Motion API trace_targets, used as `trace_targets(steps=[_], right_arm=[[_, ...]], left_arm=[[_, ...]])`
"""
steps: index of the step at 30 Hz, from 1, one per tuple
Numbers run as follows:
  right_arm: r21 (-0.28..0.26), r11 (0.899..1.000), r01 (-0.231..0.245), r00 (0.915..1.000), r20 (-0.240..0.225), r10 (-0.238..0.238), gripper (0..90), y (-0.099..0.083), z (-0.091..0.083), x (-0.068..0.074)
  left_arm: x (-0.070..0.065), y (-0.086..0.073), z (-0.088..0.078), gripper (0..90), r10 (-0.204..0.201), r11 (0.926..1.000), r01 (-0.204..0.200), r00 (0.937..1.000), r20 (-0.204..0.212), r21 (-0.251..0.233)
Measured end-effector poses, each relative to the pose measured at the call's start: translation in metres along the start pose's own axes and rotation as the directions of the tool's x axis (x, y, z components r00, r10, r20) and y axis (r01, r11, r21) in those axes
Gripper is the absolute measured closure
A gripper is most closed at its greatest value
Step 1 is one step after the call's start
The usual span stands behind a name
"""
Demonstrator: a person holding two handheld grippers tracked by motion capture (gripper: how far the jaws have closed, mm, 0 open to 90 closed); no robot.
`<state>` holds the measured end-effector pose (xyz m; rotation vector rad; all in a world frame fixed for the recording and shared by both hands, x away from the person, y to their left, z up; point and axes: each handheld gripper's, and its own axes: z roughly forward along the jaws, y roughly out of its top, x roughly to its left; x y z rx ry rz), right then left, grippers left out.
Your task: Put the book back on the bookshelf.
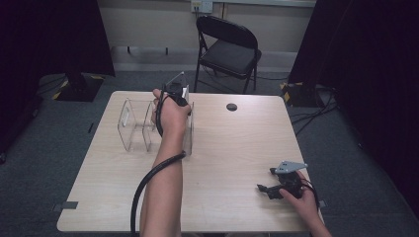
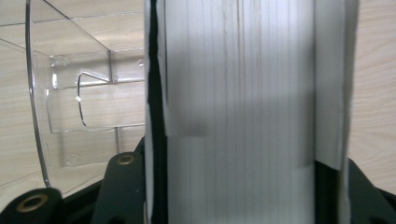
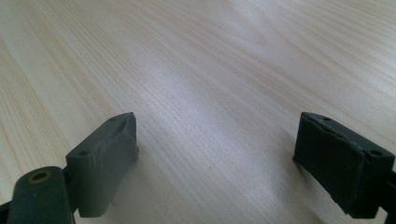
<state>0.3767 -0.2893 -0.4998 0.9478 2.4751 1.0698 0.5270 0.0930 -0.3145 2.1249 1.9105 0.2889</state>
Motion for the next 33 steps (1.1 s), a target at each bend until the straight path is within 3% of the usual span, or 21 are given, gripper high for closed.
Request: trace_targets(steps=[4,6,12,18,21,23,33], right_arm=[[-0.002,1.0,0.001,1.0,-0.001,-0.001,12.2,0.0,0.0,0.0],[-0.001,1.0,0.0,1.0,-0.002,0.0,12.2,0.0,0.0,0.0],[-0.002,1.0,0.0,1.0,-0.001,0.0,12.2,0.0,0.0,0.0],[-0.001,1.0,0.002,1.0,0.001,-0.002,12.2,0.0,0.0,0.0],[-0.001,1.0,0.004,1.0,0.001,-0.004,12.2,0.0,0.0,0.0],[-0.001,1.0,0.004,1.0,0.001,-0.004,12.2,0.0,0.0,0.0],[-0.001,1.0,0.001,1.0,0.001,-0.001,12.2,0.0,0.0,0.0]], left_arm=[[0.0,-0.001,-0.001,47.9,0.015,0.9999,-0.015,0.9999,0.007,0.001],[0.0,-0.002,-0.001,46.8,0.0,1.0,0.0,0.9998,0.021,-0.001],[0.0,-0.005,-0.004,44.9,0.009,1.0,-0.009,0.9992,0.038,-0.001],[0.001,-0.007,-0.005,43.3,0.047,0.9988,-0.047,0.9982,0.038,0.008],[0.0,-0.009,-0.005,42.8,0.037,0.9993,-0.037,0.9988,0.032,0.002],[0.0,-0.01,-0.005,42.5,0.023,0.9997,-0.023,0.9985,0.05,-0.001],[0.003,-0.014,-0.009,41.1,0.015,0.9999,-0.015,0.998,0.061,0.004]])
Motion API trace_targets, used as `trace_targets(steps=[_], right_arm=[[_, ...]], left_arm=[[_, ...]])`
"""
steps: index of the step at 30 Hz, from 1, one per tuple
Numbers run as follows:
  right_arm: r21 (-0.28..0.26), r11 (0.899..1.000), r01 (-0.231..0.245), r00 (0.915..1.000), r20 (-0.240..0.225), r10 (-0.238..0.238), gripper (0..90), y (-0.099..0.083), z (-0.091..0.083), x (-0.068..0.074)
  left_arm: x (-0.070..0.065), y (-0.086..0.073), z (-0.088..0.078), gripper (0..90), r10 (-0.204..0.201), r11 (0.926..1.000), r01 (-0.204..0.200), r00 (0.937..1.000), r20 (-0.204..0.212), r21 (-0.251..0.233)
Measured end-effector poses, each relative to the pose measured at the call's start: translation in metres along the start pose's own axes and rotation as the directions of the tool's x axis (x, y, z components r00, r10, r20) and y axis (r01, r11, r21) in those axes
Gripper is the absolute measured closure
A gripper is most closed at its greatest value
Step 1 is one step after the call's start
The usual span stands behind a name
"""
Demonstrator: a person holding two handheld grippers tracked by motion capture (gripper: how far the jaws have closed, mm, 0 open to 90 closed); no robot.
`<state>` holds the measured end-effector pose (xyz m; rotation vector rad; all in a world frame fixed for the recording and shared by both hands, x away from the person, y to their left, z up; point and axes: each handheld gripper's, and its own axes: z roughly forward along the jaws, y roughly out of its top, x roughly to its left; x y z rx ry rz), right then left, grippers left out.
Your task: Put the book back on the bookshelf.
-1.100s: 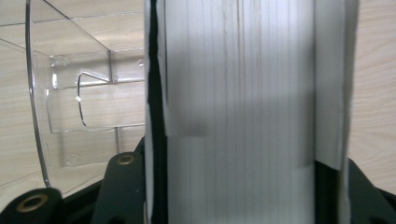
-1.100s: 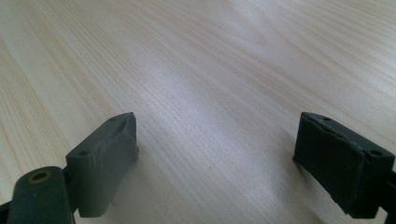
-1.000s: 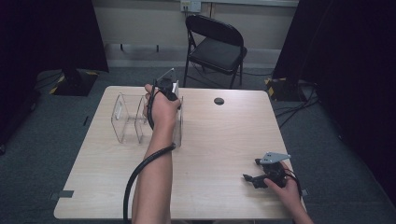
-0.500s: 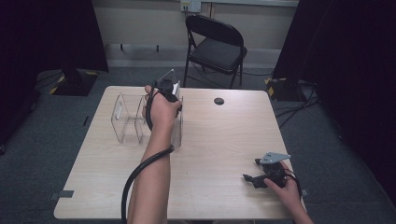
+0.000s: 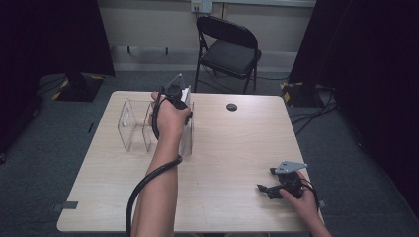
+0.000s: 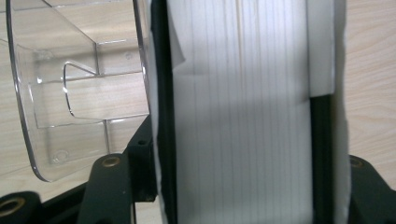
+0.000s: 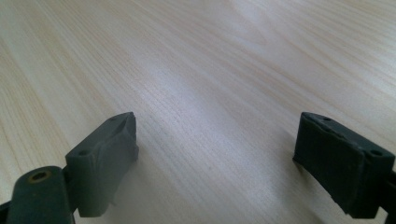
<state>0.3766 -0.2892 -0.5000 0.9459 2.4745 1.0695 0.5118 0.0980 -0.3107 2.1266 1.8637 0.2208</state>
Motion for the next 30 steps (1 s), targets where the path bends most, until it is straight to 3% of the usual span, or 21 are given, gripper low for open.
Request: trace_targets(steps=[7,8,10,14,17,24,25,27,30], right_arm=[[0.0,1.0,0.0,1.0,0.0,0.0,12.2,0.0,0.0,0.0],[0.0,1.0,0.0,1.0,0.0,0.0,12.2,0.0,0.0,0.0],[0.0,1.0,0.0,1.0,0.0,0.0,12.2,0.0,0.0,0.0],[-0.001,1.0,0.003,1.0,0.001,-0.003,12.2,0.0,0.0,0.0],[-0.002,1.0,0.002,1.0,0.001,-0.002,12.2,0.0,0.0,0.0],[-0.001,1.0,0.001,1.0,0.002,-0.001,12.2,0.0,0.0,0.0],[-0.001,1.0,-0.001,1.0,0.002,0.001,12.2,0.0,0.0,0.0],[-0.001,1.0,-0.001,1.0,0.002,0.001,12.2,0.0,0.0,0.0],[-0.002,1.0,0.001,1.0,0.002,-0.001,12.2,0.0,0.0,0.0]], left_arm=[[0.001,-0.004,-0.003,40.3,0.003,1.0,-0.003,1.0,0.006,0.001],[0.003,-0.004,-0.003,40.3,0.023,0.9997,-0.023,0.9997,0.006,0.007],[0.002,-0.005,-0.003,40.3,0.001,1.0,-0.001,0.9999,0.016,0.005],[0.004,-0.007,-0.004,39.3,0.004,0.9999,-0.004,0.9999,0.014,0.012],[0.004,-0.009,-0.004,38.9,-0.011,0.9999,0.011,0.9993,0.036,0.009],[0.005,-0.013,-0.005,39.1,0.016,0.9998,-0.016,0.9986,0.049,0.008],[0.004,-0.014,-0.005,38.4,0.002,1.0,-0.002,0.9991,0.042,0.007],[0.006,-0.014,-0.006,37.0,0.017,0.9998,-0.017,0.9994,0.031,0.004],[0.006,-0.016,-0.006,37.0,0.01,0.9999,-0.01,0.9986,0.052,0.009]])
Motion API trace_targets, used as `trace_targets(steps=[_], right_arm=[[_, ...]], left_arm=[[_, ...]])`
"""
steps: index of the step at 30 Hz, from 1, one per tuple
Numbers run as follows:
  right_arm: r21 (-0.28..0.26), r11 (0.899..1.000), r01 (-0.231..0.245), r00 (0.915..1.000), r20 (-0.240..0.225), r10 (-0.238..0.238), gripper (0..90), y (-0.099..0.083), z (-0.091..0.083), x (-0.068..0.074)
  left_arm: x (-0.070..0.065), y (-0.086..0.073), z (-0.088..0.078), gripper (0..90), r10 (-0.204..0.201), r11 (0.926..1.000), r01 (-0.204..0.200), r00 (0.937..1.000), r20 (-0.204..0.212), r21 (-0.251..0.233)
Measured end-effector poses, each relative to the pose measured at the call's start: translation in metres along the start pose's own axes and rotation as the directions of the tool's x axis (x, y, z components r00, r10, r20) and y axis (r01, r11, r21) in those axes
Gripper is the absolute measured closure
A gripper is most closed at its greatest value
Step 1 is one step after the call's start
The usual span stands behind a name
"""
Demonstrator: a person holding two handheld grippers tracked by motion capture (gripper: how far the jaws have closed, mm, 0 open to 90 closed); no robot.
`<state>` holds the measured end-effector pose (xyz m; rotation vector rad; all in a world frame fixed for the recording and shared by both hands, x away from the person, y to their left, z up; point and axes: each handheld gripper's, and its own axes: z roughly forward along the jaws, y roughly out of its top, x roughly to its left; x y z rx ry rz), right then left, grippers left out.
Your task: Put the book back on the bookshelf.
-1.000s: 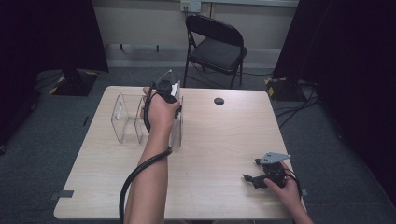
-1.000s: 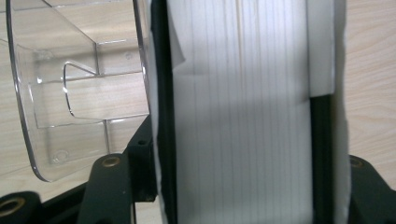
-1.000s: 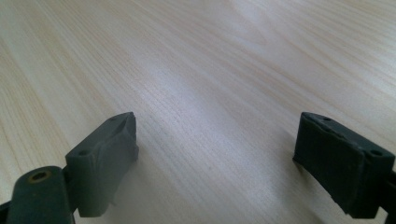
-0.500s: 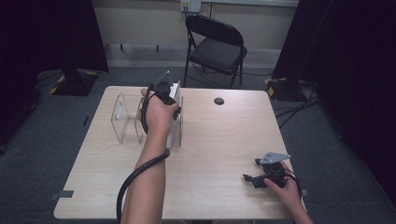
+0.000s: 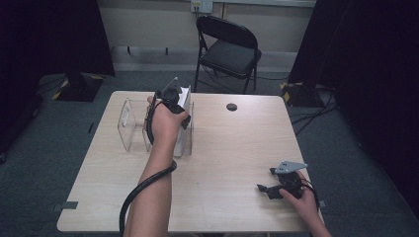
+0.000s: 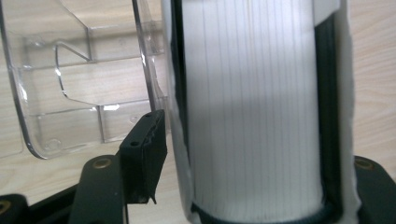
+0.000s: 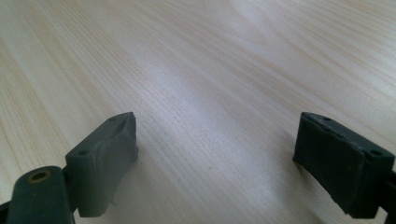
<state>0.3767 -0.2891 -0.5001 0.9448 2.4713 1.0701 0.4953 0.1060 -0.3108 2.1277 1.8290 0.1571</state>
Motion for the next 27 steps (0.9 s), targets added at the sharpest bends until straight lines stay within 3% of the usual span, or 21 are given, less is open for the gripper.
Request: trace_targets(steps=[10,12,13,15,20,25,27], right_arm=[[0.001,1.0,-0.002,1.0,0.0,0.002,12.2,0.0,0.0,0.0],[0.0,1.0,0.0,1.0,0.0,0.0,12.3,0.0,0.0,0.0],[0.0,1.0,0.0,1.0,0.0,0.0,12.3,0.0,0.0,0.0],[0.0,1.0,0.0,1.0,0.0,0.0,12.2,0.0,0.0,0.0],[0.0,1.0,0.0,1.0,0.001,0.0,12.3,0.0,0.0,0.0],[0.0,1.0,0.0,1.0,0.0,0.0,12.3,0.0,0.0,0.0],[0.001,1.0,-0.002,1.0,0.0,0.002,12.2,0.0,0.0,0.0]], left_arm=[[0.0,-0.005,-0.005,33.6,0.042,0.9991,-0.042,0.9991,0.003,-0.008],[-0.001,-0.007,-0.005,32.1,0.036,0.9993,-0.036,0.9993,0.007,-0.007],[0.001,-0.008,-0.005,32.2,0.057,0.9984,-0.057,0.9983,0.01,-0.004],[0.0,-0.01,-0.005,31.9,0.044,0.999,-0.044,0.999,0.007,-0.003],[0.003,-0.013,-0.005,31.4,0.072,0.9974,-0.072,0.9973,0.014,-0.004],[0.004,-0.018,-0.005,30.9,0.054,0.9984,-0.054,0.9984,0.018,-0.015],[0.006,-0.019,-0.006,30.8,0.072,0.9973,-0.072,0.997,0.027,-0.014]])
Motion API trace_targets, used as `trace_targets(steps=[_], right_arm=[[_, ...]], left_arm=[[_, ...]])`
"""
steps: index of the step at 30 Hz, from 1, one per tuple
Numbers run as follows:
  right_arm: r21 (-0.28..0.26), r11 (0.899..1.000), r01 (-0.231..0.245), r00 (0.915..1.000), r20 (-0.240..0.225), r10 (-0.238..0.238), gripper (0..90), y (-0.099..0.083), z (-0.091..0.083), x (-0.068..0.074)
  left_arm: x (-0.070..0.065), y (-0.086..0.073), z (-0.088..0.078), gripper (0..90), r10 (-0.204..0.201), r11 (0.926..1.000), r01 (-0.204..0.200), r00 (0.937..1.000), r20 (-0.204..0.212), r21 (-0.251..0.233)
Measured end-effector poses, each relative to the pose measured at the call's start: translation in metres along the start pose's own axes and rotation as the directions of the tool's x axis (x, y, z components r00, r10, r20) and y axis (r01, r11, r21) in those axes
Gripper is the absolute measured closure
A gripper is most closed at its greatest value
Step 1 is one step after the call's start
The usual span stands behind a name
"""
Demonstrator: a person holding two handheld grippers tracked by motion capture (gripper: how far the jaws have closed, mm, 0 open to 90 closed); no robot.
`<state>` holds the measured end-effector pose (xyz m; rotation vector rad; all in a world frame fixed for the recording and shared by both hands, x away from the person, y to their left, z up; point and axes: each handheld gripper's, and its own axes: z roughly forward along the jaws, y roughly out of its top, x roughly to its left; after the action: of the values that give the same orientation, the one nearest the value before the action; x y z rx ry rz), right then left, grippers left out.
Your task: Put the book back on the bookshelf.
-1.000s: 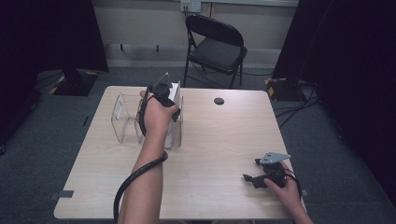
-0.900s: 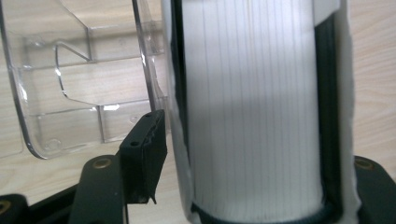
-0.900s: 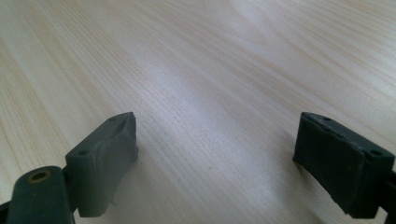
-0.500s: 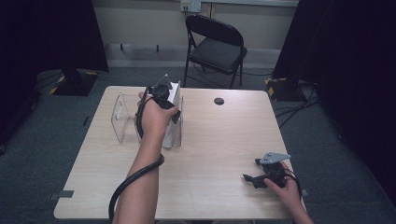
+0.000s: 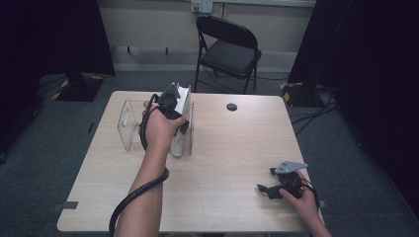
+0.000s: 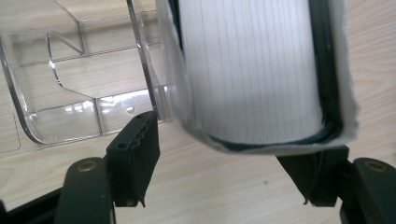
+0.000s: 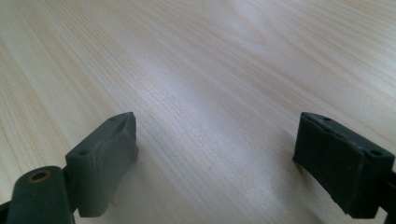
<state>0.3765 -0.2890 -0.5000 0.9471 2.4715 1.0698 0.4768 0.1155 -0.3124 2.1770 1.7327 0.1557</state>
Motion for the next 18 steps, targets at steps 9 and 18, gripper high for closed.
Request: trace_targets(steps=[9,18], right_arm=[[0.0,1.0,0.0,1.0,0.0,0.0,12.2,0.0,0.0,0.0],[0.001,1.0,0.0,1.0,0.0,0.0,12.2,0.0,0.0,0.0]], left_arm=[[0.003,-0.007,0.001,30.2,0.02,0.9998,-0.02,0.9996,0.017,0.001],[0.001,-0.013,0.0,29.9,0.016,0.9998,-0.016,0.9992,0.036,-0.01]])
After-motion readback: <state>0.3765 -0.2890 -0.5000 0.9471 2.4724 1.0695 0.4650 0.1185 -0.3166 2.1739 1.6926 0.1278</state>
